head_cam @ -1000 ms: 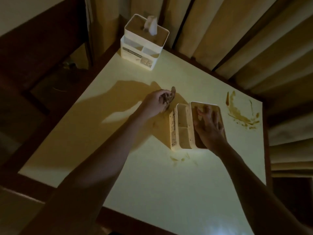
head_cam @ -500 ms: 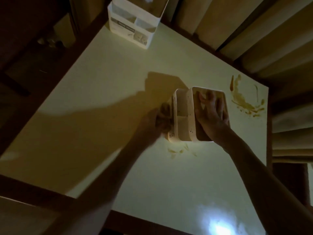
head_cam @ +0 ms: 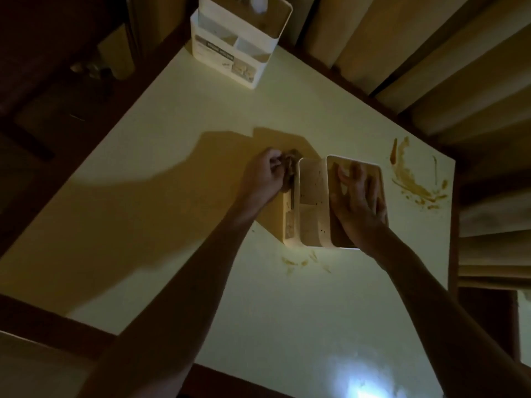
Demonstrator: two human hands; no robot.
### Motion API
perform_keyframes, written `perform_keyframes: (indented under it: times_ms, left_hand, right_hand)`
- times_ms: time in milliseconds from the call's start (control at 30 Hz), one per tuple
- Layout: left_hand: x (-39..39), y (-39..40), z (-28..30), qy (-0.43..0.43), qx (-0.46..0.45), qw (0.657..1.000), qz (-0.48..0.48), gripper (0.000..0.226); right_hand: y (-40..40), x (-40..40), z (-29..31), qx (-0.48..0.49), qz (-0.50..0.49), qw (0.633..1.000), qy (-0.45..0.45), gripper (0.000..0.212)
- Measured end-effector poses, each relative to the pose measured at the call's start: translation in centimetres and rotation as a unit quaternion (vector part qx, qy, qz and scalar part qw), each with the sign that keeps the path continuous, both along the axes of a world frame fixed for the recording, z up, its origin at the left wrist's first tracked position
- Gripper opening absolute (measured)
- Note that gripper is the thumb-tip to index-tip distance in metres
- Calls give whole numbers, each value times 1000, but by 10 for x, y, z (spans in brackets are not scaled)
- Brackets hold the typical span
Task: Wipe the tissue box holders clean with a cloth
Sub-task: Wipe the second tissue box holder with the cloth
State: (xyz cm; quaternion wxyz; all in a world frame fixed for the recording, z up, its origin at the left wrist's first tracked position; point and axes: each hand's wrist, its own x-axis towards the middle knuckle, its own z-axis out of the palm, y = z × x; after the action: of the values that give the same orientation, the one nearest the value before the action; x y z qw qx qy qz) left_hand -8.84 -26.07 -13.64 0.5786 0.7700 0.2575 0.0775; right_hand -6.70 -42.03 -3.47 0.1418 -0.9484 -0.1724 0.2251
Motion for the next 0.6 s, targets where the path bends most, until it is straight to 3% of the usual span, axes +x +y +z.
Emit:
perform_keyframes:
  times_ms: [100,233,333,433,600]
  left_hand:
    - [-46,-35,5,-37,-116,990,65,11]
    - [-111,-87,27,-54,-134,983,110,31]
    - [-87,-67,23,-59,-147,984,86,28]
    - [-33,-31,10,-87,-127,986,59,8]
    - [4,-15,-9,-81,-41,995,43,20]
  right_hand:
    - [3,-2,3,13,-3,1000,-9,44]
    - [1,-3,-1,8,9,1000,-27,49]
    - [-2,-1,-5,-10,17,999,-35,50]
    - [0,-1,-4,-13,-1,1000,-21,48]
    - [-2,2,-9,-24,1,999,-24,46]
